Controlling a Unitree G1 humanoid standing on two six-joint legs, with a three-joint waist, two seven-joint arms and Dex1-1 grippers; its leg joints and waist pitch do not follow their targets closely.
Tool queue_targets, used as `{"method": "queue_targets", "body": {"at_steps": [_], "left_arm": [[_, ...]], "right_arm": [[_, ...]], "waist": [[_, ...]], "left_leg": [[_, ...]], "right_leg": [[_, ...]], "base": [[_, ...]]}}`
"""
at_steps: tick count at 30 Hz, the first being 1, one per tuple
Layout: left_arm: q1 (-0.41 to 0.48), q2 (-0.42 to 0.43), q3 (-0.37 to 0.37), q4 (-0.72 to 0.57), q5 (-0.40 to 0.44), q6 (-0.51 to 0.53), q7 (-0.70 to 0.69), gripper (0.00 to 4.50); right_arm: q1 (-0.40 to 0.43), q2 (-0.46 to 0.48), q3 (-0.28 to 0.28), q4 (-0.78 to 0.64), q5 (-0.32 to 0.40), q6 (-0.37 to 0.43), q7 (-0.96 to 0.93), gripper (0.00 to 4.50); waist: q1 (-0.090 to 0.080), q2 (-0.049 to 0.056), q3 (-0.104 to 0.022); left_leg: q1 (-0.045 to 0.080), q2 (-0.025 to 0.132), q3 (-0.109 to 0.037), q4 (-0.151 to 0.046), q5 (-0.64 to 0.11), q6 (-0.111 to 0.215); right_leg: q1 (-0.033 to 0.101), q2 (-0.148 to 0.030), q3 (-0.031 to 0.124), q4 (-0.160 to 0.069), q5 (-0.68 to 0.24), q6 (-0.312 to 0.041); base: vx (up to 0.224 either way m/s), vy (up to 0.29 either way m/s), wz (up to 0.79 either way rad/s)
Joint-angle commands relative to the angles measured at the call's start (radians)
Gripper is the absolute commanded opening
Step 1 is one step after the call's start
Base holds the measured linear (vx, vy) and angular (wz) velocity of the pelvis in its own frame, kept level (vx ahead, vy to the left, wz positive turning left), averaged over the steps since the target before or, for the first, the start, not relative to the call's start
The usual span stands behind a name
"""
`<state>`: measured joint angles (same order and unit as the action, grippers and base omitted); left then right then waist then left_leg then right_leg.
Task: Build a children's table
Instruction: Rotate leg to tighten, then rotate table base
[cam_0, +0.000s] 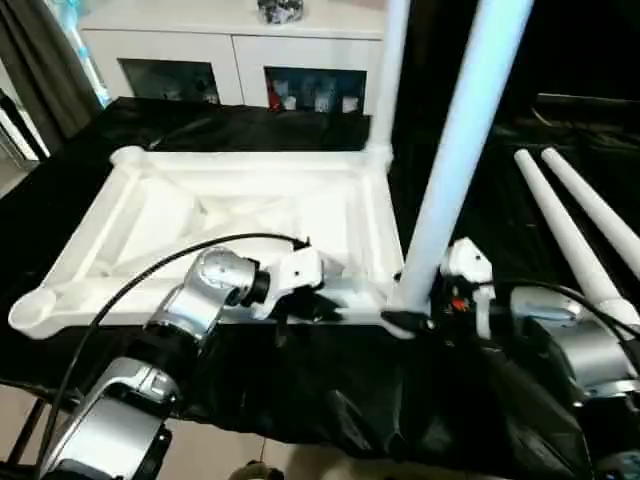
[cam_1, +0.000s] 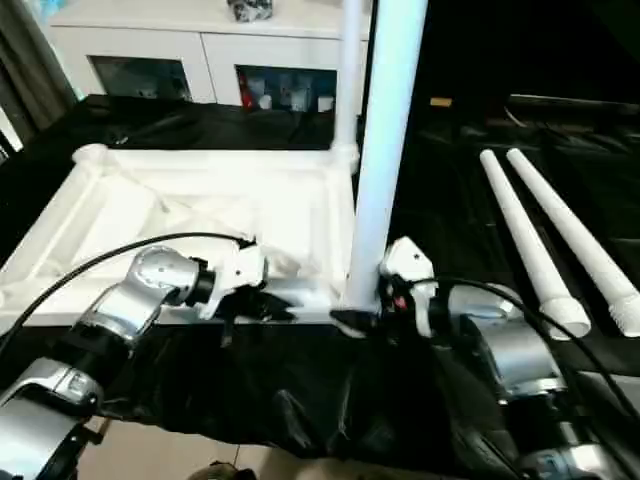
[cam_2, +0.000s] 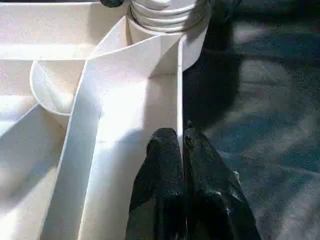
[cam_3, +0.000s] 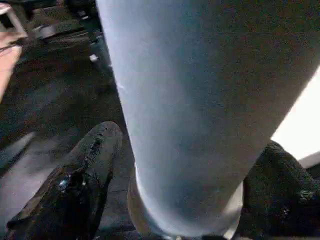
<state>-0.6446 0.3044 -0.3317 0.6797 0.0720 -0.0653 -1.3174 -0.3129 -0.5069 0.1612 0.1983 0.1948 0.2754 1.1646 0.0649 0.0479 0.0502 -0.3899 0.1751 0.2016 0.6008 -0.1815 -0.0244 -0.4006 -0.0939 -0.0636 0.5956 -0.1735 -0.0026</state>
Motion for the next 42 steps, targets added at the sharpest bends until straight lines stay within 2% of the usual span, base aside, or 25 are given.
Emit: {"method": "queue_targets", "body": {"at_steps": [1,5,7,12,14,15,16,17,18,19,20,21,22,23,28,29,30,32,33,35,37,39,40,41,42], "left_arm": [[-0.014,-0.006,0.004,-0.05,-0.031,-0.01,0.01,0.0],[-0.006,0.007,0.0,-0.059,-0.039,-0.004,-0.014,0.0],[-0.003,0.01,-0.003,-0.057,-0.036,-0.007,-0.016,0.0],[-0.005,-0.004,0.01,-0.041,-0.023,-0.004,0.026,0.0],[-0.017,-0.023,0.02,-0.023,-0.005,0.002,0.085,0.0],[-0.032,-0.041,0.023,-0.004,0.021,0.018,0.16,0.0],[-0.047,-0.059,0.024,0.017,0.046,0.03,0.235,0.0],[-0.047,-0.059,0.024,0.017,0.046,0.03,0.235,0.0],[-0.06,-0.081,0.028,0.032,0.053,0.053,0.288,0.0],[-0.064,-0.088,0.03,0.036,0.054,0.059,0.304,0.0],[-0.087,-0.134,0.037,0.058,0.063,0.091,0.392,0.0],[-0.101,-0.162,0.039,0.07,0.071,0.108,0.442,0.0],[-0.106,-0.173,0.038,0.074,0.075,0.114,0.46,0.0],[-0.119,-0.201,0.043,0.089,0.076,0.134,0.502,0.0],[-0.18,-0.313,0.056,0.164,0.09,0.157,0.649,0.0],[-0.185,-0.321,0.056,0.172,0.092,0.152,0.657,0.0],[-0.192,-0.328,0.048,0.183,0.095,0.133,0.649,0.0],[-0.195,-0.33,0.042,0.191,0.1,0.111,0.64,0.0],[-0.196,-0.331,0.038,0.196,0.103,0.099,0.635,0.0],[-0.197,-0.329,0.035,0.203,0.103,0.09,0.634,0.0],[-0.196,-0.327,0.033,0.212,0.101,0.078,0.63,0.0],[-0.196,-0.328,0.036,0.235,0.102,0.049,0.628,0.0],[-0.197,-0.329,0.037,0.247,0.105,0.039,0.632,0.0],[-0.197,-0.329,0.036,0.252,0.107,0.033,0.634,0.0],[-0.196,-0.329,0.037,0.256,0.107,0.029,0.633,0.0]], "right_arm": [[0.012,0.009,0.06,-0.061,0.038,0.01,0.078,3.36],[0.024,-0.006,0.081,-0.084,0.041,0.032,0.106,2.96],[0.03,-0.006,0.087,-0.089,0.04,0.035,0.105,2.9],[0.034,0.024,0.071,-0.063,0.033,0.04,0.049,2.61],[0.03,0.056,0.052,-0.038,0.019,0.043,-0.02,2.6],[0.024,0.088,0.037,-0.016,-0.001,0.051,-0.093,2.59],[0.015,0.126,0.018,0.014,-0.027,0.04,-0.181,2.58],[0.015,0.126,0.018,0.014,-0.027,0.04,-0.181,2.58],[-0.001,0.162,-0.002,0.053,-0.052,0.036,-0.274,2.58],[-0.006,0.174,-0.009,0.066,-0.059,0.037,-0.303,2.57],[-0.036,0.237,-0.049,0.129,-0.078,0.044,-0.449,2.57],[-0.055,0.276,-0.075,0.166,-0.085,0.051,-0.537,2.57],[-0.062,0.291,-0.085,0.179,-0.087,0.054,-0.57,2.57],[-0.075,0.319,-0.099,0.203,-0.09,0.054,-0.627,2.57],[-0.132,0.428,-0.141,0.286,-0.106,0.031,-0.815,2.57],[-0.137,0.438,-0.145,0.291,-0.109,0.029,-0.827,2.57],[-0.143,0.448,-0.145,0.296,-0.115,0.015,-0.829,2.57],[-0.148,0.454,-0.148,0.3,-0.12,-0.001,-0.831,2.57],[-0.149,0.456,-0.153,0.302,-0.121,-0.012,-0.832,2.92],[-0.147,0.454,-0.167,0.3,-0.107,-0.02,-0.835,2.92],[-0.142,0.441,-0.182,0.284,-0.085,-0.014,-0.825,3.32],[-0.124,0.394,-0.178,0.25,-0.115,-0.029,-0.823,3.38],[-0.113,0.376,-0.185,0.234,-0.117,-0.033,-0.815,3.52],[-0.105,0.363,-0.189,0.219,-0.116,-0.033,-0.807,3.52],[-0.091,0.343,-0.196,0.192,-0.108,-0.028,-0.789,3.52]], "waist": [[0.001,-0.012,-0.067],[0.003,-0.01,-0.068],[0.004,-0.01,-0.069],[0.004,-0.012,-0.068],[0.002,-0.011,-0.065],[-0.001,-0.012,-0.063],[-0.007,-0.012,-0.06],[-0.009,-0.012,-0.059],[-0.012,-0.011,-0.058],[-0.017,-0.011,-0.057],[-0.02,-0.011,-0.058],[-0.025,-0.009,-0.057],[-0.033,-0.012,-0.057],[-0.035,-0.009,-0.058],[-0.038,-0.002,-0.06],[-0.036,-0.006,-0.062],[-0.032,0.003,-0.063],[-0.033,0.002,-0.066],[-0.033,0.003,-0.067],[-0.033,0.004,-0.068],[-0.032,0.006,-0.07],[-0.032,0.007,-0.07],[-0.031,0.004,-0.071],[-0.026,0.004,-0.071],[-0.026,0.003,-0.071]], "left_leg": [[0.025,0.062,-0.026,-0.073,-0.227,0.066],[0.025,0.063,-0.027,-0.075,-0.224,0.062],[0.023,0.063,-0.027,-0.073,-0.215,0.066],[0.024,0.062,-0.027,-0.074,-0.224,0.061],[0.025,0.062,-0.027,-0.076,-0.241,0.05],[0.027,0.06,-0.028,-0.078,-0.264,0.039],[0.029,0.058,-0.028,-0.08,-0.286,0.023],[0.033,0.056,-0.029,-0.08,-0.304,0.013],[0.034,0.054,-0.034,-0.081,-0.327,-0.003],[0.034,0.053,-0.035,-0.083,-0.335,-0.012],[0.033,0.053,-0.038,-0.084,-0.343,-0.017],[0.034,0.052,-0.036,-0.084,-0.348,-0.024],[0.036,0.048,-0.041,-0.083,-0.37,-0.035],[0.035,0.047,-0.042,-0.083,-0.373,-0.035],[0.038,0.043,-0.036,-0.081,-0.365,-0.014],[0.032,0.043,-0.037,-0.082,-0.349,-0.006],[0.032,0.044,-0.036,-0.081,-0.331,0.003],[0.025,0.045,-0.036,-0.082,-0.307,0.016],[0.025,0.045,-0.035,-0.081,-0.299,0.021],[0.024,0.045,-0.033,-0.078,-0.276,0.035],[0.024,0.046,-0.033,-0.077,-0.264,0.045],[0.024,0.046,-0.032,-0.076,-0.258,0.05],[0.023,0.046,-0.032,-0.075,-0.249,0.055],[0.028,0.048,-0.029,-0.073,-0.243,0.062],[0.028,0.047,-0.029,-0.072,-0.239,0.066]], "right_leg": [[0.044,-0.062,0.041,-0.066,-0.209,-0.257],[0.045,-0.06,0.041,-0.064,-0.197,-0.26],[0.045,-0.061,0.041,-0.061,-0.179,-0.263],[0.044,-0.062,0.04,-0.064,-0.194,-0.262],[0.041,-0.062,0.041,-0.068,-0.228,-0.254],[0.04,-0.062,0.04,-0.072,-0.265,-0.246],[0.036,-0.061,0.041,-0.077,-0.307,-0.234],[0.033,-0.062,0.041,-0.081,-0.342,-0.227],[0.036,-0.065,0.039,-0.086,-0.403,-0.206],[0.033,-0.065,0.039,-0.091,-0.425,-0.195],[0.035,-0.064,0.037,-0.092,-0.437,-0.183],[0.03,-0.063,0.039,-0.091,-0.434,-0.187],[0.03,-0.062,0.034,-0.096,-0.463,-0.177],[0.033,-0.062,0.032,-0.096,-0.47,-0.171],[0.026,-0.058,0.035,-0.105,-0.416,-0.171],[0.033,-0.059,0.034,-0.102,-0.396,-0.174],[0.034,-0.06,0.036,-0.1,-0.366,-0.178],[0.04,-0.06,0.036,-0.094,-0.316,-0.19],[0.04,-0.059,0.036,-0.092,-0.298,-0.193],[0.042,-0.06,0.036,-0.087,-0.257,-0.21],[0.044,-0.059,0.036,-0.085,-0.243,-0.216],[0.045,-0.058,0.035,-0.083,-0.226,-0.221],[0.047,-0.058,0.035,-0.084,-0.224,-0.218],[0.043,-0.058,0.037,-0.085,-0.217,-0.218],[0.044,-0.058,0.037,-0.085,-0.214,-0.22]], "base": [[0.0,0.0,0.0],[0.0,0.0,0.0],[0.0,0.0,0.0],[0.0,0.0,0.0],[0.0,0.0,0.0],[0.0,0.0,0.0],[0.0,0.0,0.0],[0.0,0.0,0.0],[0.0,0.0,0.0],[0.0,0.0,0.0],[0.0,0.0,0.0],[0.0,0.0,0.0],[0.0,0.0,0.0],[0.0,0.0,0.0],[0.0,0.0,0.0],[0.0,0.0,0.0],[0.0,0.0,0.0],[0.0,0.0,0.0],[0.0,0.0,0.0],[0.0,0.0,0.0],[0.0,0.0,0.0],[0.0,0.0,0.0],[0.0,0.0,0.0],[0.0,0.0,0.0],[0.0,0.0,0.0]]}}
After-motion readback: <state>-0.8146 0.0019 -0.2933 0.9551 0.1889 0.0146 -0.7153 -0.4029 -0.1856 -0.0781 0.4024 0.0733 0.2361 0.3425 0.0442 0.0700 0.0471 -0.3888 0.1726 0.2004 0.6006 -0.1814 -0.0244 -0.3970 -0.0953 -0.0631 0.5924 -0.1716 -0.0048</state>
